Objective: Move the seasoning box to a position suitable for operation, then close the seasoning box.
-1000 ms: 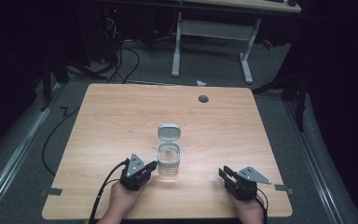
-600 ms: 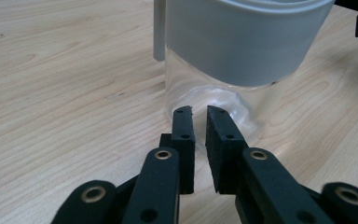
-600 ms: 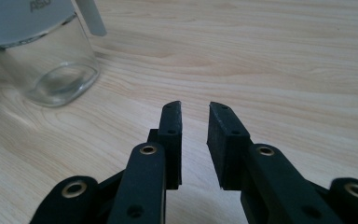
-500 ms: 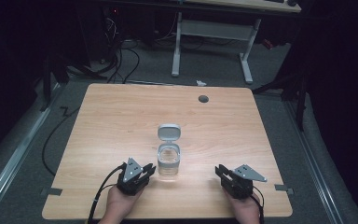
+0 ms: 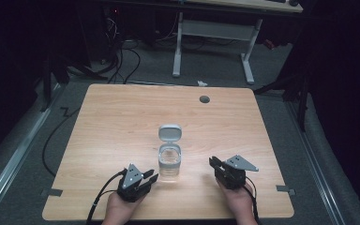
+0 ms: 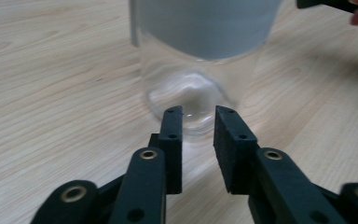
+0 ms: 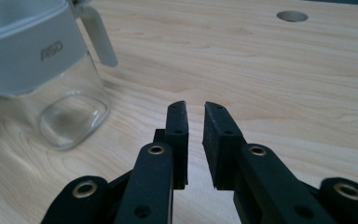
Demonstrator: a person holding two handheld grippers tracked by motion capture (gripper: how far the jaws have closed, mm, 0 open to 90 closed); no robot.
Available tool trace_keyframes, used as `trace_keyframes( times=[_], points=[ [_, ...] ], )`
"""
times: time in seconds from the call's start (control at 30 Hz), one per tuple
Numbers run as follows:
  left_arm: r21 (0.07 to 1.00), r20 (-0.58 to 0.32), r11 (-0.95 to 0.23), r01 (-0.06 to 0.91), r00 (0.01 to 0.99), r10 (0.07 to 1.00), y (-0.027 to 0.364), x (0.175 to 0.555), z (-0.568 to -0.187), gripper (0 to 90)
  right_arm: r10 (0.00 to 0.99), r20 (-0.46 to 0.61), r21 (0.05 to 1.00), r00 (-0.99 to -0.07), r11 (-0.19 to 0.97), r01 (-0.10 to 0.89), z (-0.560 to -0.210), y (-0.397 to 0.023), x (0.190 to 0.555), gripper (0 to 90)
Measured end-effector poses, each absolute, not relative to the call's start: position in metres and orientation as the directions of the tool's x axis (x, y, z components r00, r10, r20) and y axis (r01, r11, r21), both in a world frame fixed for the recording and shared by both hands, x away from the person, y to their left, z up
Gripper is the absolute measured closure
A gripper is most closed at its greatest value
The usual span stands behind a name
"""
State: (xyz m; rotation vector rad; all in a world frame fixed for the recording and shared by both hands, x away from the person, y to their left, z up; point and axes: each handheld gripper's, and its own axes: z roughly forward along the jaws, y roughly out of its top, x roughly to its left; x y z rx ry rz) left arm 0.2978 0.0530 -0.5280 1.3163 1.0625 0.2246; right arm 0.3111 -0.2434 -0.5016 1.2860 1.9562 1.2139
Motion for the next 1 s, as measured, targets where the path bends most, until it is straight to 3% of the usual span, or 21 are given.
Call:
trace_keyframes(
  times=[0.17,0.4,0.6,1.0],
  points=[
    [0.858,-0.5,0.293,0.421,0.556,0.664,0.045,0.296,-0.528,76.1,0.896,0.066,0.871,-0.44,0.163,0.463,-0.495,-0.242,0.324,84.4],
    [0.849,-0.517,0.296,0.438,0.573,0.636,0.038,0.297,-0.529,85.0,0.889,0.066,0.877,-0.453,0.165,0.452,-0.487,-0.231,0.343,89.5],
    [0.867,-0.487,0.269,0.419,0.6,0.634,0.027,0.296,-0.529,89.6,0.883,0.052,0.883,-0.466,0.178,0.434,-0.48,-0.217,0.357,90.0],
    [0.858,-0.5,0.274,0.434,0.587,0.637,0.019,0.302,-0.533,89.8,0.866,0.051,0.902,-0.498,0.174,0.394,-0.451,-0.176,0.407,89.9]
  ],
)
